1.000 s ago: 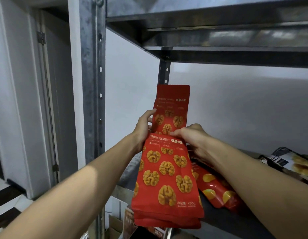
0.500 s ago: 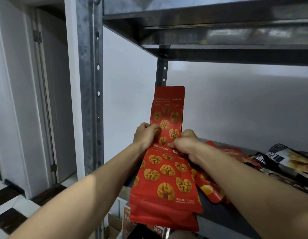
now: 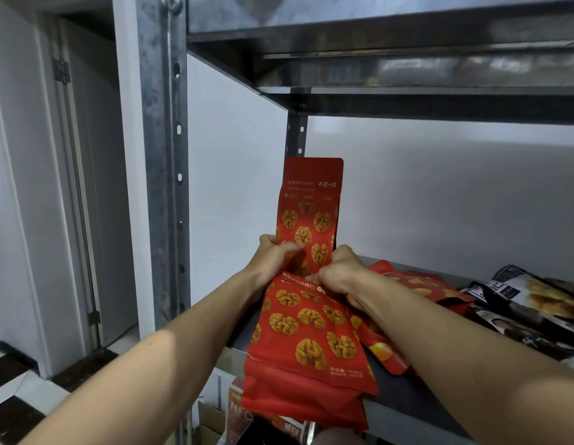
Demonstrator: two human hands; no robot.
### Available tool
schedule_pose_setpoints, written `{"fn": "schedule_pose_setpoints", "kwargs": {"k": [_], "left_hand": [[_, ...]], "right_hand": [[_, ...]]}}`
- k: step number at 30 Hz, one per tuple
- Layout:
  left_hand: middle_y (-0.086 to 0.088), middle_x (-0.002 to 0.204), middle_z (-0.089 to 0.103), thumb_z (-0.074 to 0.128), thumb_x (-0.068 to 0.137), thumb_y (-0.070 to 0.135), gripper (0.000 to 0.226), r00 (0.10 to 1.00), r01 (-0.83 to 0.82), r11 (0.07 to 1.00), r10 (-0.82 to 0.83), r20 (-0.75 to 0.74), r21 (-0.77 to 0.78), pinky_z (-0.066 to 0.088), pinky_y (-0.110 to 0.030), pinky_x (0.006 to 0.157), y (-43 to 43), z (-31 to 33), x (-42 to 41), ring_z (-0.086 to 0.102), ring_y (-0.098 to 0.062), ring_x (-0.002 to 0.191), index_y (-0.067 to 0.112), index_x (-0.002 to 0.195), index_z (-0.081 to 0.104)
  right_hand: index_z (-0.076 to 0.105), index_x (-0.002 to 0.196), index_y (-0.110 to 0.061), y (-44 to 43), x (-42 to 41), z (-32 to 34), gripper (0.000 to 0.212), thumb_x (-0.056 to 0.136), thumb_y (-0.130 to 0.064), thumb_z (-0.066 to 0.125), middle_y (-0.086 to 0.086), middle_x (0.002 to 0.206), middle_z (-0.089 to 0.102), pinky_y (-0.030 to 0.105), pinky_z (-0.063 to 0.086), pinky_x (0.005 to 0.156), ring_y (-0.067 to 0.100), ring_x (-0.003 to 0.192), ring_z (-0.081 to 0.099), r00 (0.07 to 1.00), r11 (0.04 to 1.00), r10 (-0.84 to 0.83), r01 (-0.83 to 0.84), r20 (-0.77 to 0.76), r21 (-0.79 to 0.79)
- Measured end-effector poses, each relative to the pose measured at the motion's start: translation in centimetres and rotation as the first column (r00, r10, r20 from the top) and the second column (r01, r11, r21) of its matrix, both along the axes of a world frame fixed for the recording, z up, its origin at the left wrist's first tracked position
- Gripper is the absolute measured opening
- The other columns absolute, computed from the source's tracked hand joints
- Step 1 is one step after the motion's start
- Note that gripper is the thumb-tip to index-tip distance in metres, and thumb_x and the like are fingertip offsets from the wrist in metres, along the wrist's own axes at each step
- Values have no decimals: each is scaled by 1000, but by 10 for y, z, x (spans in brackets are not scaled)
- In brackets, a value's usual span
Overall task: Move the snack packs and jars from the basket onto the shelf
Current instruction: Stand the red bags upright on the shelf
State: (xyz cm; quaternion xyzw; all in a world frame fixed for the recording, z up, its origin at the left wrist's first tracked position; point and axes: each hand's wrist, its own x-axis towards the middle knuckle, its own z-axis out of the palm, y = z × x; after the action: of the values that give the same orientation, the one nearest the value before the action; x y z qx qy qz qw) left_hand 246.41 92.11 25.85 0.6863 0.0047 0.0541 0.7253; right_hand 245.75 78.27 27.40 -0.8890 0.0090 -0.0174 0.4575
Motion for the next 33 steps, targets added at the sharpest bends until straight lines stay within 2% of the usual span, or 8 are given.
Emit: {"fn": "schedule_pose_setpoints", "kwargs": {"k": [4,7,13,17,21,26,30,33], "left_hand": [[-19,112,64,66,78,-5,53,1000,28,1000,-28,-11,-6,50,-31,65,1,0,-3,66,-25,88,15,116,36],[-20,107,67,64,73,-13,57,1000,13,1000,-13,-14,3,54,-33,67,3,0,-4,67,-27,86,13,118,40],[-13,96,69,64,70,-7,44,999,-55,996,55,2,77,53,-32,67,7,0,-1,67,-25,84,10,109,52],[-8,102,66,68,69,3,44,999,-50,979,52,-4,196,54,-41,85,10,-2,1,63,-25,94,11,109,52],[-9,106,63,65,74,2,46,1000,3,972,0,-15,236,52,-43,89,11,-2,1,61,-26,99,13,115,46],[-8,107,62,68,60,11,60,999,12,965,-2,-40,263,52,-47,92,10,-2,-2,61,-26,101,19,113,42],[-11,110,60,68,62,4,66,998,35,956,-21,-51,291,52,-49,93,8,-3,-1,60,-28,104,18,118,36],[-10,110,61,69,57,5,68,999,22,957,-10,-44,290,52,-49,92,9,-5,1,61,-28,104,20,115,38]], "right_hand": [[53,122,-13,-2,0,1,54,77,-19,82,8,115,64,41,53,95,27,108,62,1000,1000,-2,2,0,20],[58,117,-14,-2,0,0,50,74,-19,84,7,111,66,41,54,94,26,105,63,1000,1000,-5,5,3,23],[61,113,-12,-3,-1,2,50,71,-21,86,6,108,68,37,55,91,25,103,65,999,1000,-20,19,32,16],[60,117,-10,-6,-5,4,49,76,-24,83,8,112,66,33,54,88,25,106,63,999,998,3,-1,34,-55],[60,117,-13,-10,-2,6,49,76,-27,82,5,113,65,29,51,86,23,106,62,999,993,42,-41,9,-110],[60,125,-19,-18,2,5,55,77,-36,80,1,120,65,29,48,95,20,113,60,991,969,132,-125,19,-211],[46,141,-25,-21,4,-5,77,75,-44,80,-2,135,58,34,41,108,20,125,53,978,942,200,-176,53,-286],[39,144,-23,-19,5,-5,80,78,-47,76,-2,139,54,32,40,109,20,128,50,975,922,211,-175,68,-347]]}}
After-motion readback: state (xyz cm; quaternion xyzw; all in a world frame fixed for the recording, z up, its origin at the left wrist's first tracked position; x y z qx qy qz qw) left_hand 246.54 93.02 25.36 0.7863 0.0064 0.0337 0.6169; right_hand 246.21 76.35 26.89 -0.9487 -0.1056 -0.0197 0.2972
